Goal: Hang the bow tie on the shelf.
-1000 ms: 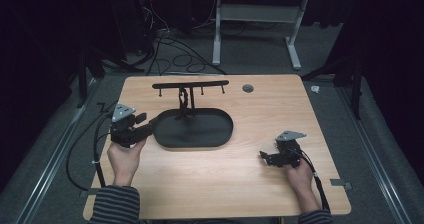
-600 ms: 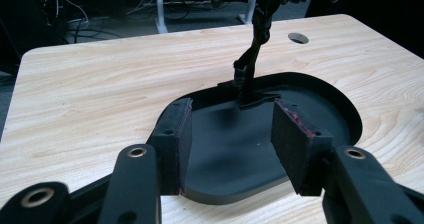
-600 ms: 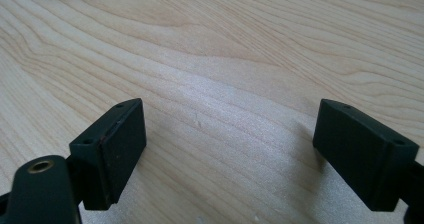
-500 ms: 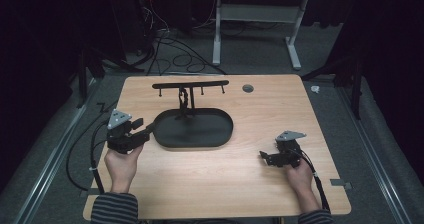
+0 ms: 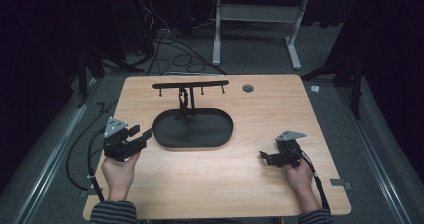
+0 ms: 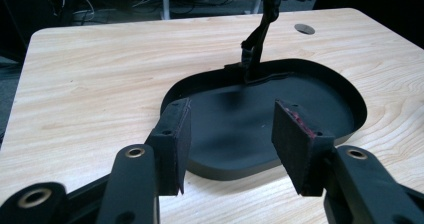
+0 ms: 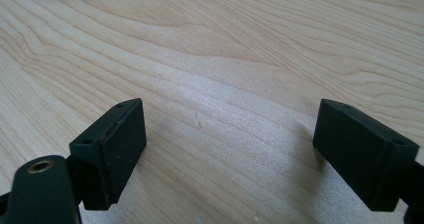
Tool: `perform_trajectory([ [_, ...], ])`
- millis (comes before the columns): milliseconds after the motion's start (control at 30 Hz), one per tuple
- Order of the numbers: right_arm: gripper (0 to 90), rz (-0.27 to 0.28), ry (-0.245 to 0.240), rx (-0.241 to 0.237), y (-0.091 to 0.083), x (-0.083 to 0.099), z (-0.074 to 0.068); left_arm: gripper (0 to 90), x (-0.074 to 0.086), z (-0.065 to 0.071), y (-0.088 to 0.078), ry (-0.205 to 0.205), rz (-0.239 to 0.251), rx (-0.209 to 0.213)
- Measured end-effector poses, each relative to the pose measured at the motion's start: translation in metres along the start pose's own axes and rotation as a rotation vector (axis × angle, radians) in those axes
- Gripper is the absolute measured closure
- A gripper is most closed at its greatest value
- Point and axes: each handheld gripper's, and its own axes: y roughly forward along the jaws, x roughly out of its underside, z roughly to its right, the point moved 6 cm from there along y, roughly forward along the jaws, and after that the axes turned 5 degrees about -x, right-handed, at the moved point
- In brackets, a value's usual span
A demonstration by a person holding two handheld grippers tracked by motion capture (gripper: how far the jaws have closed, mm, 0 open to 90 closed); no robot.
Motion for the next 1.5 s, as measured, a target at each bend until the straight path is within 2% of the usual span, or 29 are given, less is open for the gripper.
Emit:
perform_trajectory([
  [600, 14.5, 0.000, 0.001, 0.000, 0.000, 0.000, 0.000, 50.4, 0.023, -0.001, -0.004, -0.044, -0.018, 0.002],
  [767, 14.4, 0.000, 0.001, 0.000, 0.000, 0.000, 0.000, 50.3, 0.030, 0.004, -0.003, -0.026, -0.036, 0.005],
  [1500, 14.4, 0.000, 0.001, 0.000, 0.000, 0.000, 0.000, 49.8, 0.048, 0.015, 0.005, -0.031, -0.068, 0.022],
])
